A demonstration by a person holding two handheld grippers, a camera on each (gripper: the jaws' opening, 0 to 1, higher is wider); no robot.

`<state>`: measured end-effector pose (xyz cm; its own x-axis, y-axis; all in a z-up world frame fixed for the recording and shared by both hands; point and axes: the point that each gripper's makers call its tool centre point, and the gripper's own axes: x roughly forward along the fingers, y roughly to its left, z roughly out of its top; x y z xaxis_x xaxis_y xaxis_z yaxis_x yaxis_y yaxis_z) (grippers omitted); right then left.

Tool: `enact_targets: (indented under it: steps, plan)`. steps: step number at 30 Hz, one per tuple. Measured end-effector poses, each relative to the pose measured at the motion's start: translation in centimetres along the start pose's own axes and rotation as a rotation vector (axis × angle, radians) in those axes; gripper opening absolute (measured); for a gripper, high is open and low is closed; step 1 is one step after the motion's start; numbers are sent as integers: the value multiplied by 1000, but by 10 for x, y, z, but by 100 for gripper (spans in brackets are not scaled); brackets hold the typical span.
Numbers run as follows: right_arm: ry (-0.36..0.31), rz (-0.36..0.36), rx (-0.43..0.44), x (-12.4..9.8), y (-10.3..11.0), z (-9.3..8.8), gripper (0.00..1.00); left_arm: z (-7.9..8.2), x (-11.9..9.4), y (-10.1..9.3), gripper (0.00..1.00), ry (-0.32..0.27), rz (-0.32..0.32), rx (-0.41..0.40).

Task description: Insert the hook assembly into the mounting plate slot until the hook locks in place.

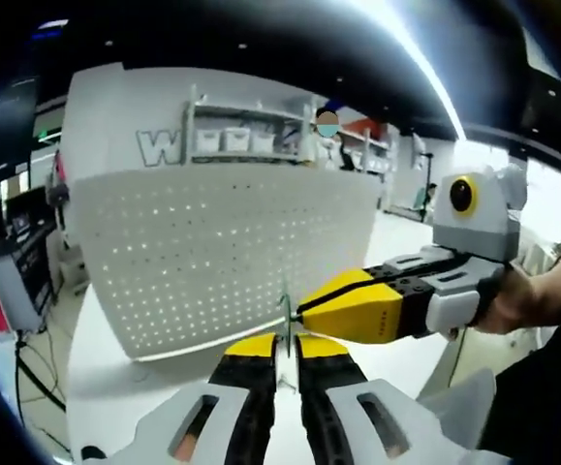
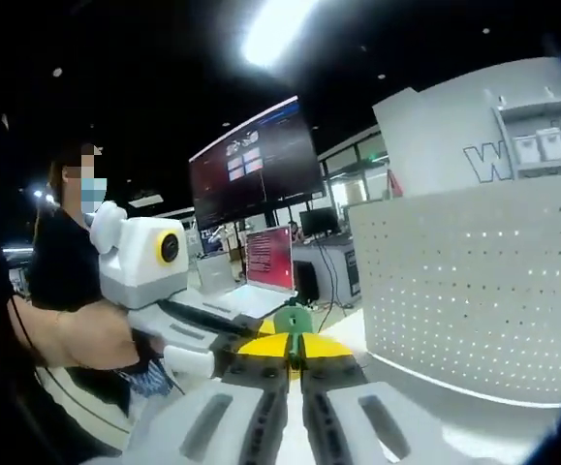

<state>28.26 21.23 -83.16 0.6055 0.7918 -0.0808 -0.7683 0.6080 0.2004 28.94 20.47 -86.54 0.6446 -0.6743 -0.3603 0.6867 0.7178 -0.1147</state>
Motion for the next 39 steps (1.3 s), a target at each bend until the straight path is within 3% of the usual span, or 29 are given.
enact_targets:
  steps: [2,8,12,14,18,22,23,30,39]
  plan:
    - [-3,-1,3,0,0,0,0,-1,2,1,25,-2,11,21]
    - [6,-5,-7,1,-2,-1,0,-5,1,-4,48,-1,-10,11]
    - [-1,-18,-27,0,-3,0,0,-7,3,-4,74,-27,-19,-11]
    - [-47,-54,-91,-2,-9,9,0,-7,1,-3,79,-38,-18,-22]
    - [-70,-104,-94,-5,-21,16,0,-11,0,-1,91,-30,-9,-39]
    - [-108,-198,-129,-10,-38,24,0,-10,-1,3,96,-40,16,-45]
    - [-113,-209,-131,-10,-40,24,0,-14,0,7,97,-11,39,-10]
    - [-162,-373,-133,-17,-67,26,0,-9,3,4,100,-26,26,-25]
    - [-189,-484,-136,-16,-98,35,0,-17,3,7,100,-12,16,-54]
